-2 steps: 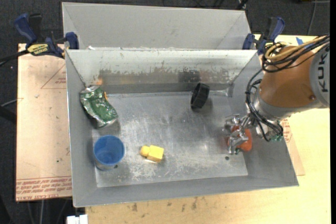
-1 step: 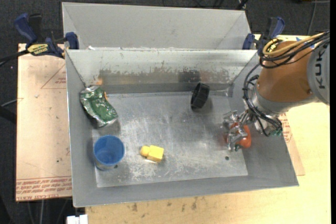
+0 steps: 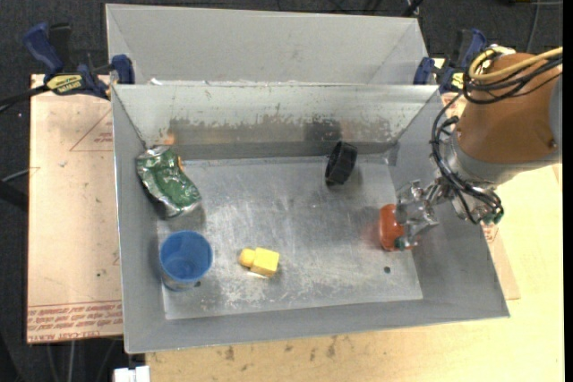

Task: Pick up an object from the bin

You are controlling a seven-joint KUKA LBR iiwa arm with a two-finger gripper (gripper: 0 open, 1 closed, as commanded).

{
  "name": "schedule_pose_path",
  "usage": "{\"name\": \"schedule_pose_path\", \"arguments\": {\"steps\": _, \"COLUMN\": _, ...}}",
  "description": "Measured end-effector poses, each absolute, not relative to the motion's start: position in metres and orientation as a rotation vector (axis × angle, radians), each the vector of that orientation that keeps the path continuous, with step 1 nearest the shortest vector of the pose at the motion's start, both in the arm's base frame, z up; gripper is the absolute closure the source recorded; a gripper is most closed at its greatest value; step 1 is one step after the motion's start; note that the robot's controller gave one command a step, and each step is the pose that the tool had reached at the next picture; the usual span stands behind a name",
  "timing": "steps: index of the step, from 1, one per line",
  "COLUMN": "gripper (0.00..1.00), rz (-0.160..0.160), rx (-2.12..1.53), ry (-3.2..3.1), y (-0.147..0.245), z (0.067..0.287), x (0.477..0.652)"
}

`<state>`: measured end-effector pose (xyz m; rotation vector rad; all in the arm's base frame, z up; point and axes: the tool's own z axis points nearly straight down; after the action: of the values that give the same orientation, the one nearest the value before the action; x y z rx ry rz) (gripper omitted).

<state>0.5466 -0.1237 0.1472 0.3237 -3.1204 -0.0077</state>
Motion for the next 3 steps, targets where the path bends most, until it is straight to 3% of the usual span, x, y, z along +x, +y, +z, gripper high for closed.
{"name": "schedule_pose_path", "arguments": {"steps": 1, "gripper": 1.0, "rz": -0.001, "rx": 0.316, "ry": -3.127, "y": -0.142, "z": 0.218, "x": 0.561}}
{"name": "schedule_pose_path", "arguments": {"steps": 2, "gripper": 1.0, "rz": 0.003, "rx": 0.319, "ry": -3.131, "y": -0.149, "z": 0.27, "x": 0.567}}
{"name": "schedule_pose_path", "arguments": {"steps": 3, "gripper": 0.0, "rz": -0.008, "rx": 0.487, "ry": -3.096, "y": -0.12, "z": 0.148, "x": 0.529}}
